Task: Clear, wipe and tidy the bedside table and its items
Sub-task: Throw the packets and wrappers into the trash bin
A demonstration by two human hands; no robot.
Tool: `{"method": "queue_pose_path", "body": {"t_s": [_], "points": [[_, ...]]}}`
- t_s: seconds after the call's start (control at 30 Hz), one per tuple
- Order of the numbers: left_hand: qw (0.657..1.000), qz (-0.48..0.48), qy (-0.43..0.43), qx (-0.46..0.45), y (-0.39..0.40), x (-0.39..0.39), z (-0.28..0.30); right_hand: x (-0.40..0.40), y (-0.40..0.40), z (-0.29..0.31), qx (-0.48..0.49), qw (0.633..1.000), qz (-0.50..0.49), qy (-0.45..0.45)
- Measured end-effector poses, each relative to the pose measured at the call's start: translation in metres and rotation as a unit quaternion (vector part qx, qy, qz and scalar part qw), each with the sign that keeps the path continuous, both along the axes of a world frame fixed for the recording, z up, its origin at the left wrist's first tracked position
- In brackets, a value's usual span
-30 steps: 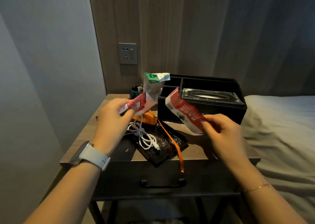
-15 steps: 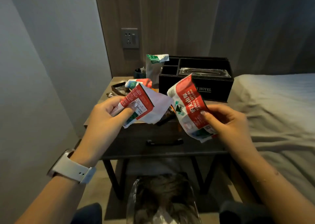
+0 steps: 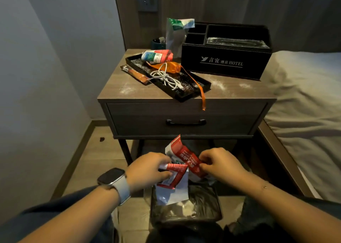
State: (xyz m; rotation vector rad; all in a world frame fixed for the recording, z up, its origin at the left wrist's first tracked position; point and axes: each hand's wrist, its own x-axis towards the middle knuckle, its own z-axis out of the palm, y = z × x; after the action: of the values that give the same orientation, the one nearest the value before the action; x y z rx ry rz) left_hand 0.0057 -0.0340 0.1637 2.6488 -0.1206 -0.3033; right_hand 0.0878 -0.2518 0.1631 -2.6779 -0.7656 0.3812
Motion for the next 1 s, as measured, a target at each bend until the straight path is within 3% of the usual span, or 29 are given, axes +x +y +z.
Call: {"method": "queue_pose_path", "body": {"t_s": [0.2,0.37,0.63,0.87,1.0], "points": [[0.995,-0.011,0.089,0.045,-0.013,0.021,-0.042,-0.001,-0.002,-0.049,-0.065,0.993,0.029,0.096],[0.985,-0.048,0.067,0.149,-0.017,0.041,-0.033,0.002,-0.026,-0.042,-0.026,0.997,0.013,0.078],[0.992,-0.046,0.013,0.119,-0.018,0.056,0.006,-0.008,-0.056,-0.003,0.066,0.996,0.006,0.058],[0.997,-0.040,-0.005,0.066,-0.012,0.050,0.035,0.007,-0.041,0.053,0.083,0.995,-0.009,-0.046],[0.999,-0.014,-0.039,-0.010,0.015,0.028,0.050,0.025,-0.004,0.087,0.202,0.977,-0.013,-0.066]]}}
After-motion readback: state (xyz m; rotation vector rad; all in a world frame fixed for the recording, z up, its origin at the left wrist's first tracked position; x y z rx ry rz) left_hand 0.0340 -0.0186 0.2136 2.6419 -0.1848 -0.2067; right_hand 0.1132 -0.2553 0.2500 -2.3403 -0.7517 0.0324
